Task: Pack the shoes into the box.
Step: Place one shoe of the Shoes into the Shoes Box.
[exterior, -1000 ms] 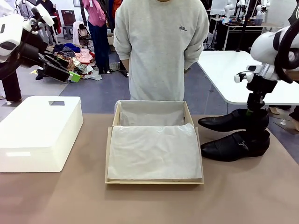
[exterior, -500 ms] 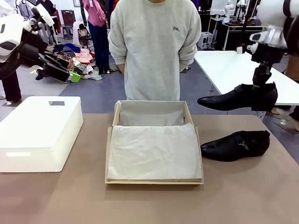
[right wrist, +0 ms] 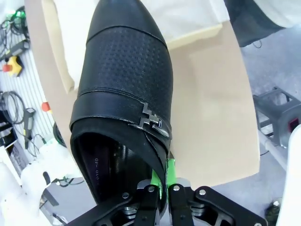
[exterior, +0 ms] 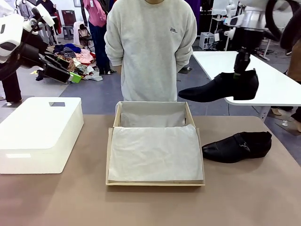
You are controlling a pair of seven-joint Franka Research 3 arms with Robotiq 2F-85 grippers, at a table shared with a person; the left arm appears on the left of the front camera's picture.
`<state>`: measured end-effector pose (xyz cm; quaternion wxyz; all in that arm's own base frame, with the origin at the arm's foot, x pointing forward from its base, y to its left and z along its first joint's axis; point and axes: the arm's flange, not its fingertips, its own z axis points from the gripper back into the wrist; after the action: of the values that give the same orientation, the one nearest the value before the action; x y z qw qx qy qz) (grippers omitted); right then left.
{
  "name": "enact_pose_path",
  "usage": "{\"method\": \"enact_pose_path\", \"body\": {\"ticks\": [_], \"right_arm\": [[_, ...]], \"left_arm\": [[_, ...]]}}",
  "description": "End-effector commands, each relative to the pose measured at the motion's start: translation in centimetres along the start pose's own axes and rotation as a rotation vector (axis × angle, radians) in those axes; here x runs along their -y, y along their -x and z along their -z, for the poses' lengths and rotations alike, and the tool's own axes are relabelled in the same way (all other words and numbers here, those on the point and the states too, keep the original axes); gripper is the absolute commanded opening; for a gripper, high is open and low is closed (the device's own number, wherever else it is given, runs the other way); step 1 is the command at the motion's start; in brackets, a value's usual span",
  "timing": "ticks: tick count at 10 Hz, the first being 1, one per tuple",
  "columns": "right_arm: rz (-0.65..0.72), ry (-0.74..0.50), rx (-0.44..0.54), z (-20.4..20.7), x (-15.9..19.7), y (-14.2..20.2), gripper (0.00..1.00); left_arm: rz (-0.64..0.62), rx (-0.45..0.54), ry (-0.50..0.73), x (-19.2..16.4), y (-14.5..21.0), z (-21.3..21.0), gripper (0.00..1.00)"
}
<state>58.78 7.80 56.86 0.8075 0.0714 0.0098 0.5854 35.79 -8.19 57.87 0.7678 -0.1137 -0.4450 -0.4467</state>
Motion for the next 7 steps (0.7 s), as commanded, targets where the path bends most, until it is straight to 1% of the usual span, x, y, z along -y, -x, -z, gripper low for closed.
{"method": "enact_pose_path", "body": {"ticks": [1, 3, 4, 7], "right_arm": [[-0.021, 0.030, -0.023, -0.5, -0.5, -2.5, 0.00], [-0.040, 0.056, -0.004, -0.1, -1.1, -4.8, 0.00], [-0.041, 0.065, 0.015, 0.1, -1.2, -5.3, 0.00], [-0.073, 0.027, 0.009, 0.5, -1.6, -4.9, 0.00]], "left_arm": [[-0.002, 0.006, 0.006, 0.0, 0.0, 0.0, 1.00], [-0.002, 0.006, 0.006, 0.0, 0.0, 0.0, 1.00], [-0.002, 0.006, 0.006, 0.0, 0.0, 0.0, 1.00], [-0.002, 0.006, 0.006, 0.0, 0.0, 0.0, 1.00]]}}
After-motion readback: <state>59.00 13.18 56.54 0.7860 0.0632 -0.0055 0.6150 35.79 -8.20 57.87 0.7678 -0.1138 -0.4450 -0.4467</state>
